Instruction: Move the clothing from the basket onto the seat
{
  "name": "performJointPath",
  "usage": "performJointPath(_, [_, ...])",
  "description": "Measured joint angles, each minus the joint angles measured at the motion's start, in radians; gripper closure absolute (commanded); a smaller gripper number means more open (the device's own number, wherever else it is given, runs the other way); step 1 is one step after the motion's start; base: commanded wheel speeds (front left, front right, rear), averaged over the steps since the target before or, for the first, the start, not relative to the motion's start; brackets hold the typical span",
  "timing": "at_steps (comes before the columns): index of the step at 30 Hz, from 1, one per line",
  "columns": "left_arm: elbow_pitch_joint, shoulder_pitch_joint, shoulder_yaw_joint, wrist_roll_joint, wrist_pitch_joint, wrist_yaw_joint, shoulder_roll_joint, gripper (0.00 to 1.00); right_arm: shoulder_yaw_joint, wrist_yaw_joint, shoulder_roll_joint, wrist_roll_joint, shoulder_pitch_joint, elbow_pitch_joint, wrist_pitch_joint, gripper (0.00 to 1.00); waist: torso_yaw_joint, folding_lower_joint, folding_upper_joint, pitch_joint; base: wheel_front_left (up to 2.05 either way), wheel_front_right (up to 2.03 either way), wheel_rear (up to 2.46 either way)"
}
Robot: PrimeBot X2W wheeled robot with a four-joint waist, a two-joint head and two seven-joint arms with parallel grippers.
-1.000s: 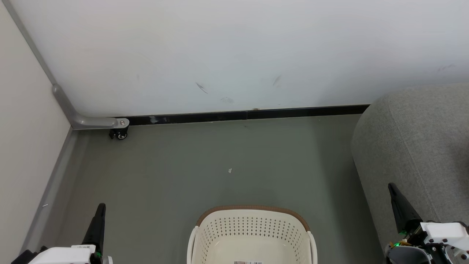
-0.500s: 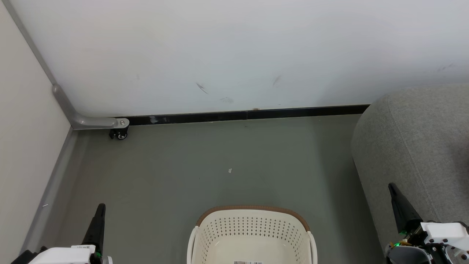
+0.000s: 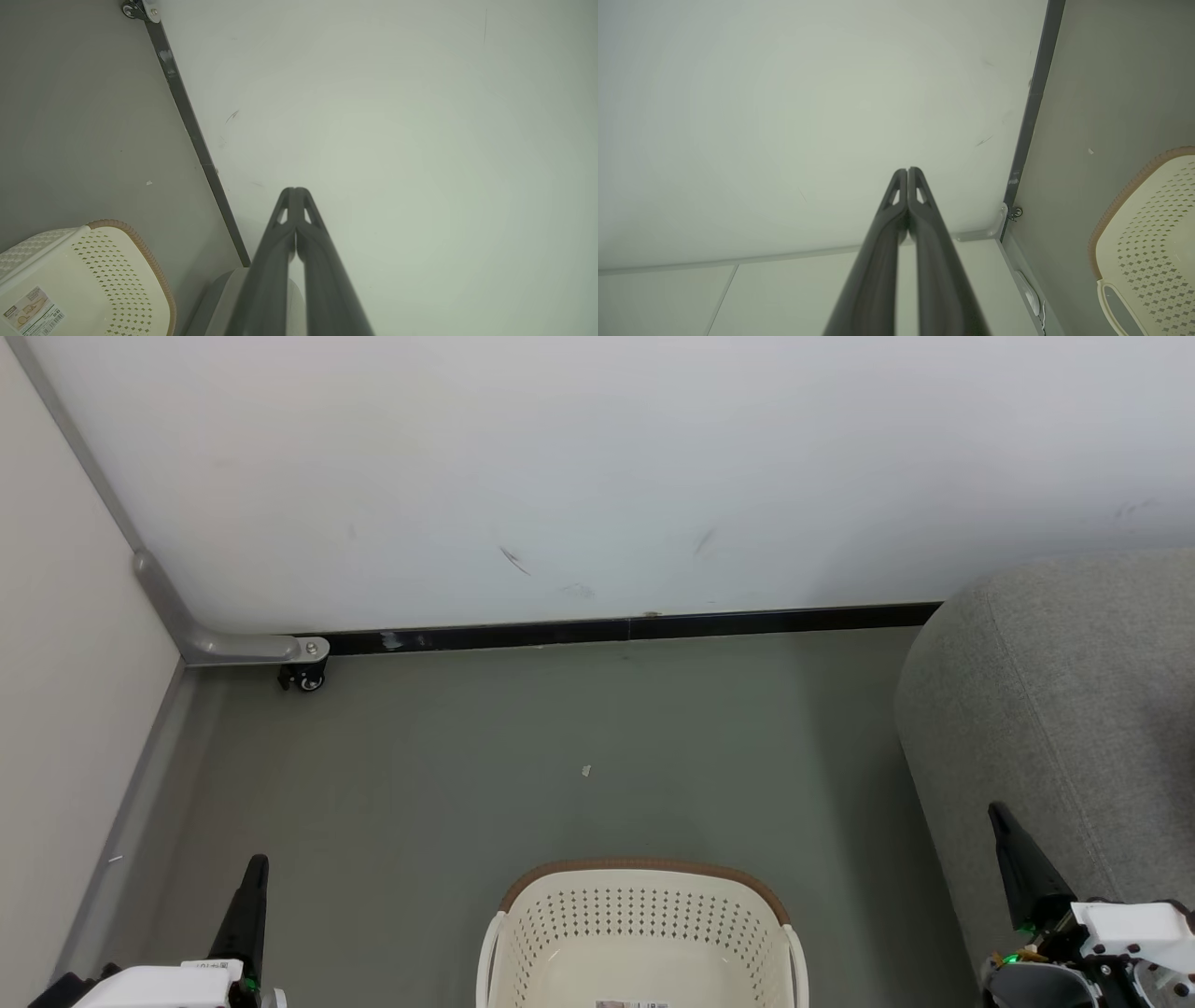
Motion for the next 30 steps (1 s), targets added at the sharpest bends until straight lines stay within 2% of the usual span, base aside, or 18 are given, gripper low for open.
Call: performJointPath(30, [0.002, -0.001, 0.001, 0.0, 0.0, 0.0, 0.0, 1.0, -0.004, 0.0, 0.003, -0.001, 0.0, 0.001, 0.008, 1.0, 0.0, 0.0, 0.0, 0.0, 0.0, 0.0, 0.0])
